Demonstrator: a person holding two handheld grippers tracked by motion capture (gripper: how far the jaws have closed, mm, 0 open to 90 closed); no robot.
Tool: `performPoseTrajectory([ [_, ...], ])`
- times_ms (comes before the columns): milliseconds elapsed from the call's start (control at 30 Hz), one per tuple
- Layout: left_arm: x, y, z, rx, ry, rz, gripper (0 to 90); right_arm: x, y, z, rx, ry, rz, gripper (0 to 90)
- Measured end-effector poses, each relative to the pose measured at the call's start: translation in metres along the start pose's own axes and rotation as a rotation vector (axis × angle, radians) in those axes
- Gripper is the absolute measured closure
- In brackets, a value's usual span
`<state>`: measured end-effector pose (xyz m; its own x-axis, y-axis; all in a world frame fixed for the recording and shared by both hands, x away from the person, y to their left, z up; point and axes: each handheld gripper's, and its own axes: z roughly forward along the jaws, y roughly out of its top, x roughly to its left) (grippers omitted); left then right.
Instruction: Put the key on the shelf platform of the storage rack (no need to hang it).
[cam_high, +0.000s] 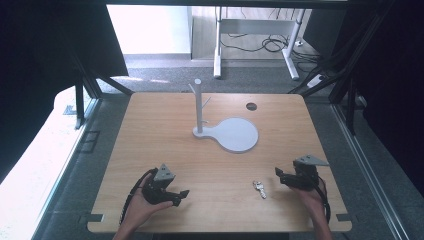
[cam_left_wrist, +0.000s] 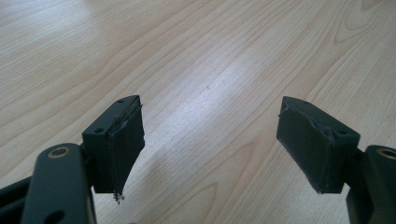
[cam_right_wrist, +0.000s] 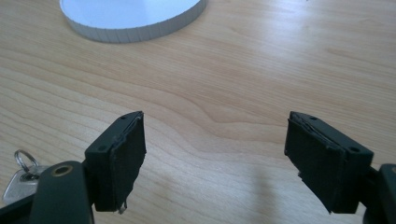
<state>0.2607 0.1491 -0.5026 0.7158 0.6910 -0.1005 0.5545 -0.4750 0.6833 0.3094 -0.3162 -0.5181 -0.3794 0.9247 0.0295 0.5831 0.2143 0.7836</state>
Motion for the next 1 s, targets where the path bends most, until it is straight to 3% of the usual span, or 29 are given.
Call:
performPoseTrajectory([
  [233, 0.0, -0.001, 0.002, 0.009, 0.0, -0.001, 23.3, -0.006, -0.001, -0.01, 0.011, 0.026, -0.009, 27.1],
  [367, 0.0, -0.001, 0.003, 0.012, -0.003, 0.002, 23.2, -0.007, 0.002, -0.017, -0.012, 0.033, -0.003, 29.4],
  [600, 0.0, -0.001, 0.005, 0.022, 0.003, 0.006, 23.2, -0.01, 0.0, -0.016, 0.006, 0.042, 0.004, 33.7],
  [833, 0.0, -0.001, 0.005, 0.027, 0.008, 0.006, 23.1, -0.006, 0.001, -0.016, 0.021, 0.056, -0.066, 33.6],
  [1000, 0.0, -0.002, 0.005, 0.028, 0.011, 0.005, 23.1, -0.006, 0.003, -0.018, 0.021, 0.063, -0.063, 35.2],
])
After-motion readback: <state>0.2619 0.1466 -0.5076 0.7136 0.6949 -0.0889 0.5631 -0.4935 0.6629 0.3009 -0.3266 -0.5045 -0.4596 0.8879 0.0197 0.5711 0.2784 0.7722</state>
